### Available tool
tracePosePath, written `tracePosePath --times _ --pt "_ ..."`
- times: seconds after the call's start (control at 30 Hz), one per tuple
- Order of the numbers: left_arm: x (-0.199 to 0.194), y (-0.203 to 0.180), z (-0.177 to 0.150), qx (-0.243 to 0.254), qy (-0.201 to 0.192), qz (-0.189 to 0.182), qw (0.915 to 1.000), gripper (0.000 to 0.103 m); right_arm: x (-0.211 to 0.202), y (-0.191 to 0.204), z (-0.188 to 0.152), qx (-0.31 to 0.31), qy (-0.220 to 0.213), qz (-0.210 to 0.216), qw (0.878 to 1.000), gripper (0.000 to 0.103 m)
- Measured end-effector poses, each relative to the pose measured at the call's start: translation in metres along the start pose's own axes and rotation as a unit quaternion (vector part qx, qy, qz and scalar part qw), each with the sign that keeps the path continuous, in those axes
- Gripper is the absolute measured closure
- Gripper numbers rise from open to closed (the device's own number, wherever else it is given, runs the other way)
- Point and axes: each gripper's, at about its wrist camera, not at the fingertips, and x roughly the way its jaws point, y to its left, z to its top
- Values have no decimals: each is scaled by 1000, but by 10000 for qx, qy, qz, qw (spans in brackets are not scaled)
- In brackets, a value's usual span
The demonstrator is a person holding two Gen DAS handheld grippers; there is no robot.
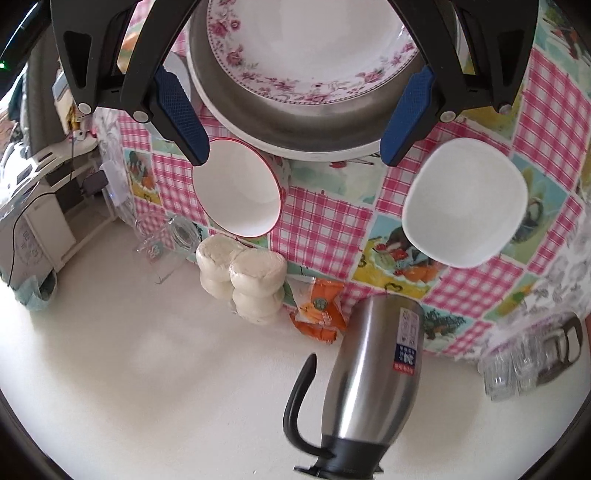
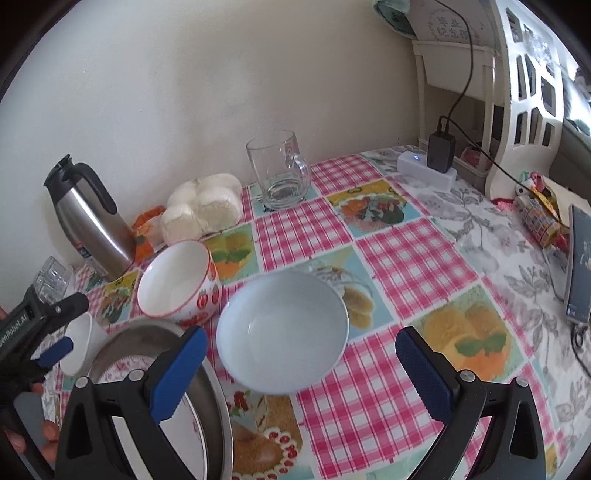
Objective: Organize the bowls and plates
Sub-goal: 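Raise both open grippers and move them toward the red-rimmed white bowl, then close the left gripper on the red-rimmed bowl rim while the right gripper grips it too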
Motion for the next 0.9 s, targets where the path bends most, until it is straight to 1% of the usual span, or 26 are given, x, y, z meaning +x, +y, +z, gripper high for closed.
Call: tracePosePath --times 0.07,0.2,0.23,0.4,0.53,0.6,0.67,0.73,0.83,0.9 --pt "4 -1 3 30 35 -80 10000 9 1 3 10 -93 24 -41 9999 0" --pt "12 -8 8 240 73 -7 9997 9 9 14 29 -414 176 -44 9990 0" --pt "14 -8 9 252 80 -6 9996 9 11 18 34 -501 241 -29 9985 0" --pt "28 -9 15 230 206 -108 9995 9 22 37 56 -839 303 -28 9960 0" --pt "41 -9 21 245 308 -96 9992 11 34 53 68 -994 385 -13 9943 0" --pt "48 -7 24 231 368 -93 9990 19 41 59 73 -1031 424 12 9938 0" --pt "54 -6 27 226 412 -117 9988 24 50 68 78 -1141 464 -20 9924 0" --pt "60 -6 28 239 443 -102 9987 25 59 76 80 -1266 531 -43 9905 1" --pt "69 -6 30 269 495 -76 9984 27 72 88 80 -1422 612 -51 9879 10" --pt "74 -6 30 252 532 -46 9983 32 81 94 78 -1479 717 -24 9864 20"
